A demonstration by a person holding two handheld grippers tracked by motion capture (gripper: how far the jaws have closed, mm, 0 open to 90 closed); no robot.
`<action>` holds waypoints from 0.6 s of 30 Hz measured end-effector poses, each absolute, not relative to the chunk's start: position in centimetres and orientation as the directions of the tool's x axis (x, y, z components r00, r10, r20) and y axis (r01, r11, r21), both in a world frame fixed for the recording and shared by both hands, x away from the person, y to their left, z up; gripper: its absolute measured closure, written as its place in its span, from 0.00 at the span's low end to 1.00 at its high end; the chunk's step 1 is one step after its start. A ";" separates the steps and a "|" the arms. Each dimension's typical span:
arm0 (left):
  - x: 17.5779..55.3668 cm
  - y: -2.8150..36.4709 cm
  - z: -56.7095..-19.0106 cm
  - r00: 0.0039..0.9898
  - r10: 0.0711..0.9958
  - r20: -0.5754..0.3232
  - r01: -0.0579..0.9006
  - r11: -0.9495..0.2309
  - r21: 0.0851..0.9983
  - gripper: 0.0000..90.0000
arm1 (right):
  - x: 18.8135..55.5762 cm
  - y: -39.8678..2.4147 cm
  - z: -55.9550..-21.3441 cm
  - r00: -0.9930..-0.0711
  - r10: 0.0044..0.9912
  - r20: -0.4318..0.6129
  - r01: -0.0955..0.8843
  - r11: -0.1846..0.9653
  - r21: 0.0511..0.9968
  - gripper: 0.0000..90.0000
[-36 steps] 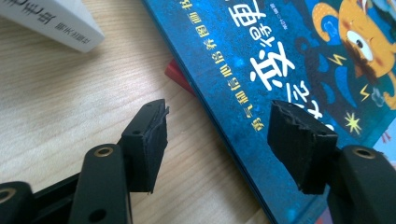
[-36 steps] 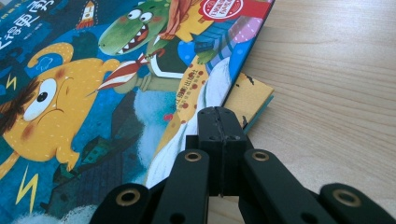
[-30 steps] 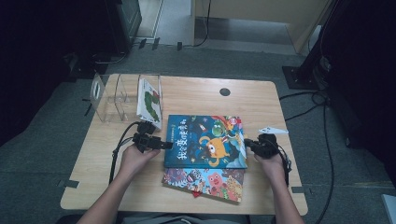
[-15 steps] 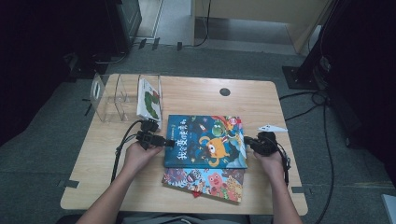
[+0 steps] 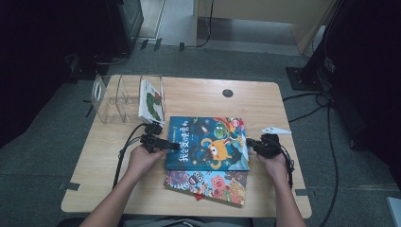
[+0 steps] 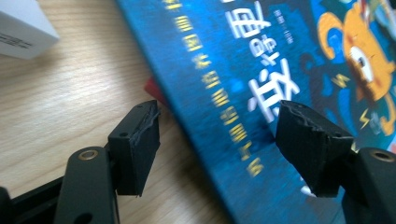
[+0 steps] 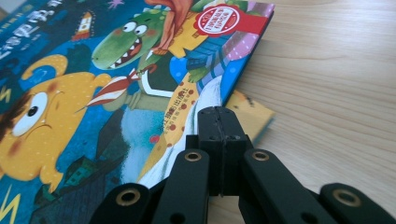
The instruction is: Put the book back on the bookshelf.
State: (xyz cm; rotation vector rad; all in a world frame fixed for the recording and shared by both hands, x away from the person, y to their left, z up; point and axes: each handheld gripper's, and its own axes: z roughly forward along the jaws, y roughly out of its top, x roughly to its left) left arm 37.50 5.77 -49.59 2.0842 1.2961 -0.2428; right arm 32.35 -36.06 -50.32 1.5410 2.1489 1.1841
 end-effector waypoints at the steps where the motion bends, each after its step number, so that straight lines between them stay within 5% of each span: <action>1: 37.4 5.6 -49.5 0.480 0.745 -0.462 0.856 -0.283 0.433 0.34 | 32.3 -35.9 -50.4 -0.420 0.868 0.264 0.682 0.110 0.723 1.00; 7: 37.0 5.6 -48.5 0.471 0.763 -0.443 0.867 -0.308 0.391 0.33 | 32.3 -35.2 -50.3 -0.426 0.870 0.248 0.678 0.126 0.724 1.00; 10: 36.8 6.4 -47.2 0.463 0.750 -0.472 0.864 -0.263 0.428 0.44 | 32.2 -35.1 -50.3 -0.427 0.869 0.249 0.681 0.128 0.721 1.00; 18: 37.0 7.8 -42.1 0.490 0.709 -0.508 0.855 -0.276 0.439 0.54 | 32.1 -33.9 -50.3 -0.480 0.836 0.265 0.674 0.158 0.721 1.00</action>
